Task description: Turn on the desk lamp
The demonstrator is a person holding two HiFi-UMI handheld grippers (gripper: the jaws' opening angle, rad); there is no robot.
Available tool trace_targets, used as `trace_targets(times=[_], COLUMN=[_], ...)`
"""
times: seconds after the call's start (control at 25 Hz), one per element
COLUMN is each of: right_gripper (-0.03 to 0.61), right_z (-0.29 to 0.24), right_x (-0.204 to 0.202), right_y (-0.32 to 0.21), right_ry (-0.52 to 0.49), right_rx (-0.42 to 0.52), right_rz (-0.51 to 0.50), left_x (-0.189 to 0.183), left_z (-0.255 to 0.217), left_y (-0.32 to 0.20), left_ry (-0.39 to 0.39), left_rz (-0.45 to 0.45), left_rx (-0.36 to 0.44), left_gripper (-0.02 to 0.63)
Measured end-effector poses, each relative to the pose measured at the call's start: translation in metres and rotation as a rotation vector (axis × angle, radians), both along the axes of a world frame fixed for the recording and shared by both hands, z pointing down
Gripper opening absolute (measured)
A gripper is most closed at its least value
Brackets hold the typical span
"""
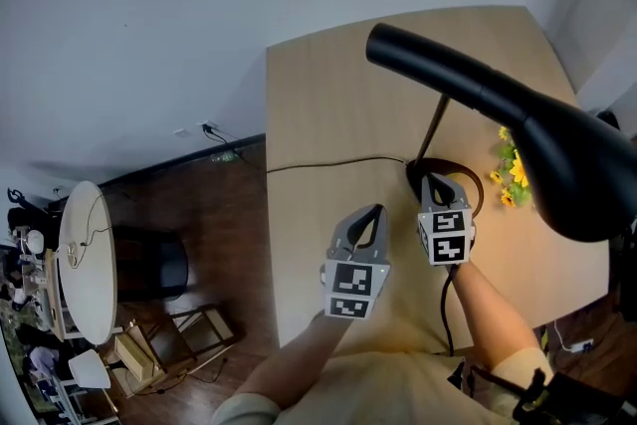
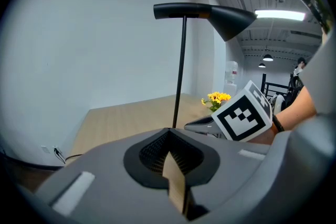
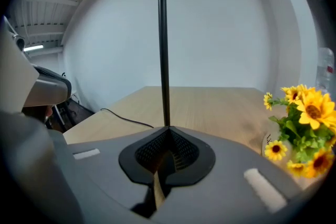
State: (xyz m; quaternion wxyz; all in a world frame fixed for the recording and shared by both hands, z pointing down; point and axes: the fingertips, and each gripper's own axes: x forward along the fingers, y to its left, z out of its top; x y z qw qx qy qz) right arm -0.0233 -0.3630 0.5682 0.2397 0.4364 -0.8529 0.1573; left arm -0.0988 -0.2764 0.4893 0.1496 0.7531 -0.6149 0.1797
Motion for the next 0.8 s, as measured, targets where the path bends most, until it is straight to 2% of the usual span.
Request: trace_targets(times=[0.6, 0.8], right_gripper=[0.000, 0.000], right_z=[-0.073, -0.090], right_x=[0.016, 0.020], right_y=[0.065, 0.083], right_ry=[-0.069, -0.069], right_rx=[0.140, 0.169], right_rz=[0.061, 0.077], left_x=[-0.001, 0.004], left_z=[-0.034, -0.056], left_y=[0.042, 0.052], left_ry=[0.078, 0.102], left_rz=[0.043, 0.074], left_rx=[0.078, 0.130], left_gripper=[0.000, 0.000])
